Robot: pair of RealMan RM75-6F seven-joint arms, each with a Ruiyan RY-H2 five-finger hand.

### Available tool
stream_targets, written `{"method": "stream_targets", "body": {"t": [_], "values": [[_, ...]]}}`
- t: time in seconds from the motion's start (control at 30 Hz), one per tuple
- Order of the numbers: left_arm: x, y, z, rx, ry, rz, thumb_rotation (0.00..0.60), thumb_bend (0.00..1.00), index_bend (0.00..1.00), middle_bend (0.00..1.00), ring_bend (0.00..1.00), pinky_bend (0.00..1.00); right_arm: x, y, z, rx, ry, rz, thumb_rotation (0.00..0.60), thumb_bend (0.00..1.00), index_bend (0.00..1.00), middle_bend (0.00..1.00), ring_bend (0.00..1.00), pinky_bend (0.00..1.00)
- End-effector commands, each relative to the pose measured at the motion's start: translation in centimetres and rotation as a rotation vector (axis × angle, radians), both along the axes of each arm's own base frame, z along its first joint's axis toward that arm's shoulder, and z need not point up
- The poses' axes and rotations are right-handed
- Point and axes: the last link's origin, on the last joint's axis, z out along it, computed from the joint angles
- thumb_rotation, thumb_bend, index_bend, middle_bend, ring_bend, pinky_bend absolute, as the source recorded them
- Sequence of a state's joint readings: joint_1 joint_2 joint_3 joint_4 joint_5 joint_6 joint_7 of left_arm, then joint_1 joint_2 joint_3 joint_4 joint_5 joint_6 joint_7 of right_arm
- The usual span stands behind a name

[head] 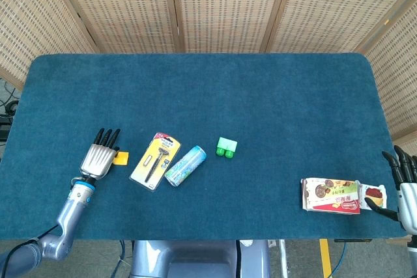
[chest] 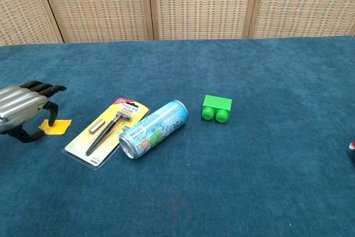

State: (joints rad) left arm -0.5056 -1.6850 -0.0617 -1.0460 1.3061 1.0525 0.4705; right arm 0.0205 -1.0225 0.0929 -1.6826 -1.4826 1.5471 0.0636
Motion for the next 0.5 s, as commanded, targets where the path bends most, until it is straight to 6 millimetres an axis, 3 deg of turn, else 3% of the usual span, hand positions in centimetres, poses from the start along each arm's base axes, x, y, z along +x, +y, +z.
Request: {"method": "stream_targets", "body": {"t": [0.03, 0.5], "values": [[-0.01, -0.02, -0.09, -0.004, 0.000, 0.002, 0.600, 0.36, 0.51, 0.00, 0.00, 0.00, -0.02, -0.06, 0.11, -0.003, -0.001, 0.000, 0.600, 0.16, 0.09, 0.00, 0.00, 0.00], [-0.33, -0.03, 0.29, -0.003, 0.000, 0.006, 0.600, 0.37, 0.56, 0.00, 0.00, 0.00, -0.01, 0.08, 0.03, 0.001, -0.004, 0.002, 0.600, 0.16, 0.09, 0.00, 0.00, 0.00]]}}
